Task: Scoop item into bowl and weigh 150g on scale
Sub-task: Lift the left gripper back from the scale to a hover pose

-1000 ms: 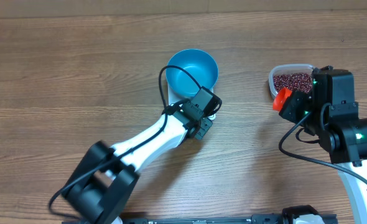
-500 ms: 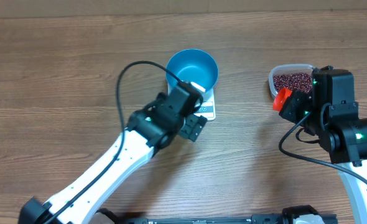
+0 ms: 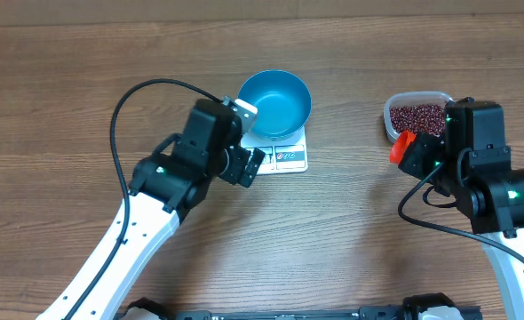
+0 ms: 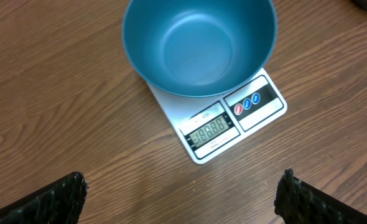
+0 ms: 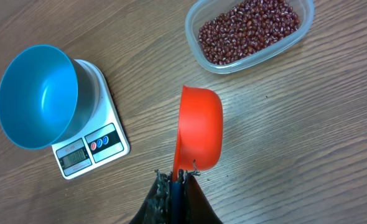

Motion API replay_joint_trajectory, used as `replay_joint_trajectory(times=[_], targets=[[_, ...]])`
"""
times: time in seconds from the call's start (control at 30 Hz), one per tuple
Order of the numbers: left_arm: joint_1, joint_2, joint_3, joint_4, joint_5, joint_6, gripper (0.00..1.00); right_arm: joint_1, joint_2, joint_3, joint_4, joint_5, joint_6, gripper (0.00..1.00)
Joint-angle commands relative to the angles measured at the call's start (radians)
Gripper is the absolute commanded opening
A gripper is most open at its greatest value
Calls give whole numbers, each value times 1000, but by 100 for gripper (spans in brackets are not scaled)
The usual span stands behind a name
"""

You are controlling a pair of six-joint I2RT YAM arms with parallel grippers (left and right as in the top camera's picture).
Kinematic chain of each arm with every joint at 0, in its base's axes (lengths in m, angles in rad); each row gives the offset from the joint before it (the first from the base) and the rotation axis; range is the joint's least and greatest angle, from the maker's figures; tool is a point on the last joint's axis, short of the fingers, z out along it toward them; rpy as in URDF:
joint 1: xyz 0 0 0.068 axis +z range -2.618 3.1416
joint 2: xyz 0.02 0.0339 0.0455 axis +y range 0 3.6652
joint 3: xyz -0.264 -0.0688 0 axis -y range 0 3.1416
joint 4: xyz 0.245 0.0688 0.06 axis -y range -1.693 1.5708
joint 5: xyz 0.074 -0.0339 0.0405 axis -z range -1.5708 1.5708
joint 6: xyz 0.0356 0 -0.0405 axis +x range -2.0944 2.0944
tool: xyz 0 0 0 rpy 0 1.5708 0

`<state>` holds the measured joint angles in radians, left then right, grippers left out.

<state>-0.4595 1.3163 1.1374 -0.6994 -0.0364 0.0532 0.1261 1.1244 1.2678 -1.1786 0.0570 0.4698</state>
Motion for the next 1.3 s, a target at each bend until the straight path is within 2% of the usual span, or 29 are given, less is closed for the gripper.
replay_joint_trajectory(times=[0.0,0.17,0.23,1.07,1.27], targets=[[28,-18,0,9,38,27,100,2,-2,23,0,10,-7,4],[34,-22,0,68,158,130,100,2,-2,23,1,10,-7,4],[34,-23,0,105,187,134,100,2,-2,23,0,10,-7,4],[34,-22,-1,108,190,130,99,2,-2,23,-3,37,-11,4],[34,-22,-1,108,190,130,100,2,-2,23,0,40,-159,4]])
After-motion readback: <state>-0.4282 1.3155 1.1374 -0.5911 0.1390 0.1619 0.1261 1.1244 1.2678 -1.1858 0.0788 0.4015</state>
